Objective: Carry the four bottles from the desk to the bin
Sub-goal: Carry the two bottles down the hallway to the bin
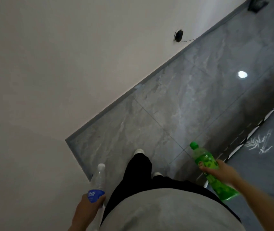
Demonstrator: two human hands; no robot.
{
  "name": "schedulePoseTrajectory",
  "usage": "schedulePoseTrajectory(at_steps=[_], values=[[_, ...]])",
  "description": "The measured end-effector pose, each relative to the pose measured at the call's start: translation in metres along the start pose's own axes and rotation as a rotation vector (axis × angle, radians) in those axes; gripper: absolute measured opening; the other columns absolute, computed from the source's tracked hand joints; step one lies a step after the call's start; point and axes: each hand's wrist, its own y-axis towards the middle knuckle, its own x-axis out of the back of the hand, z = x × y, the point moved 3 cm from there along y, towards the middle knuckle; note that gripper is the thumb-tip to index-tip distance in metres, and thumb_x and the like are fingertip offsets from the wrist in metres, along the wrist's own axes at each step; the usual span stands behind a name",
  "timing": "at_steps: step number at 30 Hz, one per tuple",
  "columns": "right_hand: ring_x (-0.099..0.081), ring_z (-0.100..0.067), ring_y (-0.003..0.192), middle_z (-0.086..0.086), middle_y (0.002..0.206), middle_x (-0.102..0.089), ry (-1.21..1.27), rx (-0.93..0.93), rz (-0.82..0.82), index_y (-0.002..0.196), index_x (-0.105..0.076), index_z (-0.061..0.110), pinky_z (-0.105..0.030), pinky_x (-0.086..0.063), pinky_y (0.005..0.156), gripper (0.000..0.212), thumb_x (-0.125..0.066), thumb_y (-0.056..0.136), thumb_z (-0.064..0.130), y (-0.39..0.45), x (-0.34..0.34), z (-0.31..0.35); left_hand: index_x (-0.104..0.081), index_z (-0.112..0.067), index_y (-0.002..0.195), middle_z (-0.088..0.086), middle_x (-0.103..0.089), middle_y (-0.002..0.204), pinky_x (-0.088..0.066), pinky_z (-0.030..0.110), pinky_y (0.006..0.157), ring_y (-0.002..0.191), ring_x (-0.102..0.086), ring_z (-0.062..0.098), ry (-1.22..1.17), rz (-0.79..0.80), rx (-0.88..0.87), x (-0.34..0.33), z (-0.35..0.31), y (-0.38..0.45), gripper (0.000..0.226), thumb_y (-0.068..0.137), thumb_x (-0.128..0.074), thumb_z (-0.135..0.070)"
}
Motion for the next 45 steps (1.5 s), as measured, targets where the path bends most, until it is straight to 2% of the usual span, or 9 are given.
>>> schedulePoseTrajectory(at_steps=[6,9,12,15,20,28,31,35,45], values=[[-0.060,-0.026,0.080,-0.016,0.094,-0.066,0.141,-0.159,-0.050,0.107,-0.061,0.005,-0.029,-0.044,0.072,0.050,-0.074,0.075,0.041,0.007,0.001,0.030,-0.054,-0.018,0.091,0.006,-0.059,0.087,-0.039,0.029,0.065,0.078,-0.054,0.021,0.121,-0.026,-0.172,0.062,-0.115,0.062,0.037,0.071,-0.075,-0.040],[-0.056,-0.018,0.061,-0.005,0.066,-0.063,0.241,-0.229,-0.093,0.082,-0.064,0.011,-0.025,-0.040,0.056,0.028,-0.076,0.074,0.035,0.003,-0.002,0.034,-0.061,-0.017,0.083,0.002,-0.065,0.079,-0.042,0.026,0.059,0.073,-0.061,0.019,0.217,0.046,-0.308,0.081,-0.191,0.093,0.028,0.071,-0.074,-0.039],[-0.059,-0.023,0.072,-0.011,0.081,-0.066,0.324,-0.318,-0.076,0.088,-0.062,0.014,-0.028,-0.042,0.066,0.030,-0.075,0.075,0.037,0.006,-0.005,0.024,-0.062,-0.018,0.079,0.005,-0.067,0.076,-0.045,0.028,0.060,0.070,-0.062,0.019,0.297,0.094,-0.397,0.085,-0.271,0.116,0.025,0.071,-0.074,-0.038],[-0.061,-0.021,0.069,-0.011,0.079,-0.068,0.382,-0.399,-0.047,0.082,-0.065,0.019,-0.026,-0.042,0.060,0.025,-0.074,0.074,0.041,0.016,-0.001,0.018,-0.063,-0.017,0.078,0.005,-0.067,0.075,-0.044,0.026,0.058,0.068,-0.063,0.019,0.366,0.152,-0.498,0.074,-0.349,0.131,0.025,0.072,-0.073,-0.039],[-0.063,-0.026,0.073,-0.014,0.081,-0.069,0.499,-0.448,-0.096,0.089,-0.069,0.010,-0.029,-0.043,0.068,0.036,-0.072,0.075,0.043,0.063,0.038,0.026,-0.046,-0.034,0.067,-0.015,-0.053,0.067,-0.035,0.014,0.049,0.058,-0.050,-0.002,0.382,0.166,-0.600,0.044,-0.456,0.141,0.030,0.072,-0.076,-0.034],[-0.063,-0.028,0.081,-0.014,0.092,-0.069,0.594,-0.369,-0.176,0.104,-0.067,0.009,-0.031,-0.046,0.074,0.049,-0.070,0.075,0.048,0.147,0.158,0.079,-0.039,-0.030,0.063,-0.008,-0.049,0.062,-0.037,0.025,0.055,0.059,-0.050,0.015,0.426,0.135,-0.558,0.024,-0.554,0.166,0.039,0.071,-0.077,-0.031],[-0.065,-0.030,0.089,-0.015,0.098,-0.070,0.603,-0.358,-0.178,0.108,-0.066,0.010,-0.032,-0.047,0.078,0.053,-0.069,0.075,0.050,0.180,0.196,0.097,-0.048,-0.024,0.076,0.002,-0.056,0.079,-0.038,0.029,0.064,0.078,-0.052,0.022,0.433,0.159,-0.468,0.020,-0.590,0.184,0.033,0.070,-0.077,-0.038],[-0.062,-0.028,0.086,-0.013,0.096,-0.066,0.636,-0.407,-0.180,0.111,-0.062,0.008,-0.030,-0.045,0.076,0.057,-0.069,0.075,0.051,0.218,0.236,0.110,-0.049,-0.009,0.118,0.014,-0.060,0.114,-0.039,0.029,0.075,0.094,-0.055,0.024,0.517,0.189,-0.427,0.009,-0.654,0.215,0.067,0.069,-0.076,-0.044],[-0.067,-0.033,0.085,-0.020,0.092,-0.071,0.812,-0.560,-0.126,0.101,-0.068,0.006,-0.038,-0.050,0.084,0.045,-0.069,0.078,0.045,0.259,0.305,0.109,-0.050,-0.010,0.114,0.010,-0.061,0.103,-0.037,0.028,0.063,0.080,-0.052,0.021,0.724,0.212,-0.689,-0.068,-0.899,0.216,0.060,0.071,-0.073,-0.045]])
